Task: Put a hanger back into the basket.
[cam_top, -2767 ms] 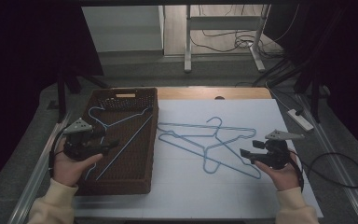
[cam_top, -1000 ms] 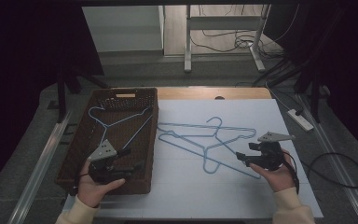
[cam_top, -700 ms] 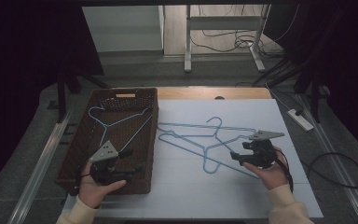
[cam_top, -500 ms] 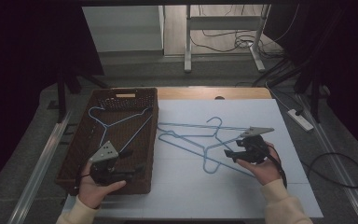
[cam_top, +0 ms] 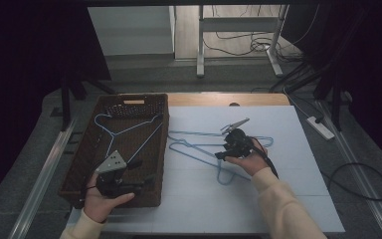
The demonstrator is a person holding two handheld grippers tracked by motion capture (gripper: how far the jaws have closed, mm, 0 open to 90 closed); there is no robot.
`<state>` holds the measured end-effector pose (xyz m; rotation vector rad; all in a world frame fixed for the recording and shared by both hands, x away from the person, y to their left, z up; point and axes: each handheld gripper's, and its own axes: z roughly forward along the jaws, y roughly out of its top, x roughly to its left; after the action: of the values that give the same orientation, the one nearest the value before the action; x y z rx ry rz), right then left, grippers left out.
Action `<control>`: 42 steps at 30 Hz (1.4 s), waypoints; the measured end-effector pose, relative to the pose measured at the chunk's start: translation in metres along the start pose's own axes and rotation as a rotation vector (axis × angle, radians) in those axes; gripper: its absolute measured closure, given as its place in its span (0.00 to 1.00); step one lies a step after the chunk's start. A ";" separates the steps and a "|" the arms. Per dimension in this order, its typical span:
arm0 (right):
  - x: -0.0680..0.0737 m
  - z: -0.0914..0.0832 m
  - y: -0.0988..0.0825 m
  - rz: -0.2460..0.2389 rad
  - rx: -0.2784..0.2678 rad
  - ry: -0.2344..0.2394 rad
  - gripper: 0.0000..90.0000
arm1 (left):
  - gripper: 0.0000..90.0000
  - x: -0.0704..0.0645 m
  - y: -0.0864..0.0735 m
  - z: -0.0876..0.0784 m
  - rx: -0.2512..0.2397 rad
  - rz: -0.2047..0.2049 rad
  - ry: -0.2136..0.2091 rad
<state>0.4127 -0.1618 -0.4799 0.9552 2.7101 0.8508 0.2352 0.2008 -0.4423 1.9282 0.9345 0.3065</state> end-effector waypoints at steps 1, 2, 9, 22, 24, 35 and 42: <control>0.000 0.004 0.003 -0.001 0.014 0.004 0.52 | 0.32 0.000 0.000 0.000 0.000 0.000 0.000; 0.000 0.007 0.005 -0.005 0.026 0.007 0.53 | 0.32 0.000 0.000 0.000 -0.001 0.001 0.000; 0.003 0.018 0.013 -0.023 0.066 0.004 0.54 | 0.32 0.000 0.000 -0.002 -0.003 0.001 0.000; 0.005 0.004 -0.001 -0.014 0.101 -0.026 0.54 | 0.32 -0.004 0.001 0.001 0.003 0.006 -0.008; 0.008 0.005 -0.002 -0.013 0.107 -0.028 0.55 | 0.32 -0.004 0.001 0.001 0.005 0.007 -0.009; 0.019 0.016 -0.002 0.160 0.145 -0.082 0.56 | 0.32 -0.004 0.001 -0.001 0.003 0.012 -0.010; 0.015 0.020 0.004 0.155 0.135 -0.086 0.57 | 0.32 -0.004 0.001 -0.001 -0.002 0.010 -0.011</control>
<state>0.4090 -0.1410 -0.4934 1.2141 2.6753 0.6399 0.2326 0.1986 -0.4402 1.9311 0.9177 0.3020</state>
